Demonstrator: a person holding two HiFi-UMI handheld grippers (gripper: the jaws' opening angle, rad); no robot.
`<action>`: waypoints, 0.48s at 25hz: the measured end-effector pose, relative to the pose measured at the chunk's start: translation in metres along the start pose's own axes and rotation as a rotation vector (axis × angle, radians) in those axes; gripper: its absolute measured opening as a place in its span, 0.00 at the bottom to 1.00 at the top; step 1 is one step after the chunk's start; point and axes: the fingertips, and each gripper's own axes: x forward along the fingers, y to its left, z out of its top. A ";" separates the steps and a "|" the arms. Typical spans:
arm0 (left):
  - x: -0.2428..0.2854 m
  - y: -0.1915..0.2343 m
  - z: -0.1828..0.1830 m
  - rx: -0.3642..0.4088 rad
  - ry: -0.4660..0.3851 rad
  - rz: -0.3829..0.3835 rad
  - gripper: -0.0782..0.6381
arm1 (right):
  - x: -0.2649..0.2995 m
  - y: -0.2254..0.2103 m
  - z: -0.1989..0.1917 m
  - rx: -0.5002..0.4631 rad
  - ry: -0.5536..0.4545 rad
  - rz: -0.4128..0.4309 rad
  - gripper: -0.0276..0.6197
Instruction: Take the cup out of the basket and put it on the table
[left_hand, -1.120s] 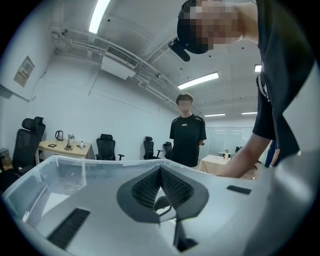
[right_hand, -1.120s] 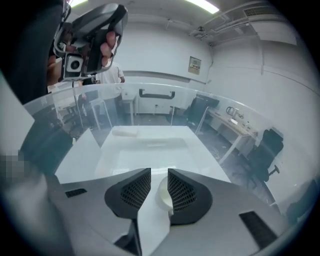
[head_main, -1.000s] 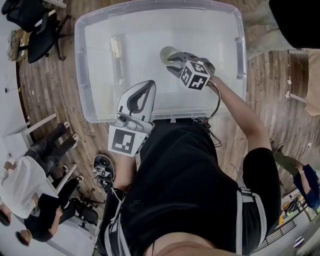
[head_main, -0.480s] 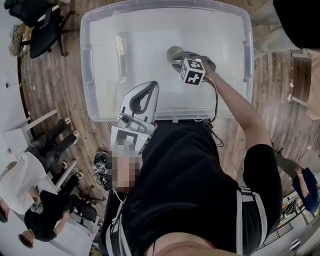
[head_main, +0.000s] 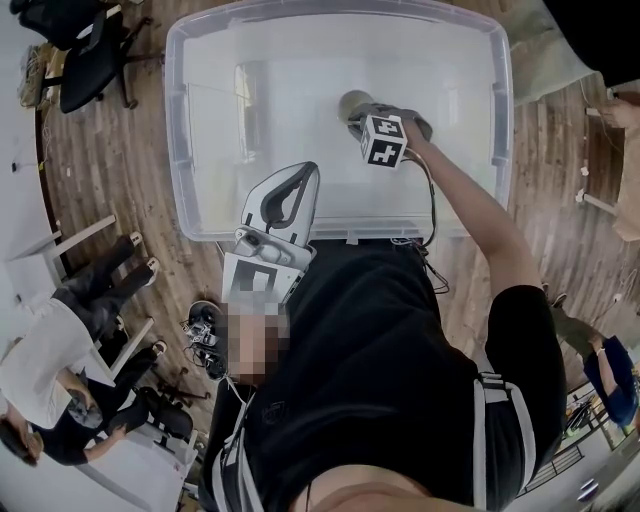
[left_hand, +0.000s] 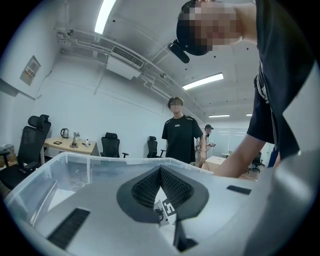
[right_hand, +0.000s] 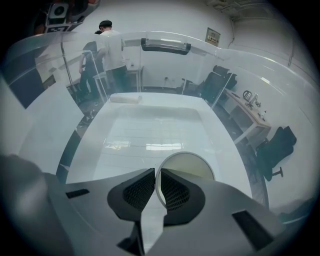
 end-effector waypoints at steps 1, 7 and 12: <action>0.000 0.000 0.000 0.000 0.000 0.000 0.13 | 0.000 0.000 0.000 0.000 0.002 0.000 0.12; 0.000 -0.005 -0.003 0.003 0.002 -0.004 0.13 | -0.001 -0.001 -0.004 -0.017 0.002 -0.016 0.10; -0.002 -0.004 -0.001 0.000 -0.002 -0.002 0.13 | -0.007 -0.001 -0.003 -0.025 -0.004 -0.040 0.10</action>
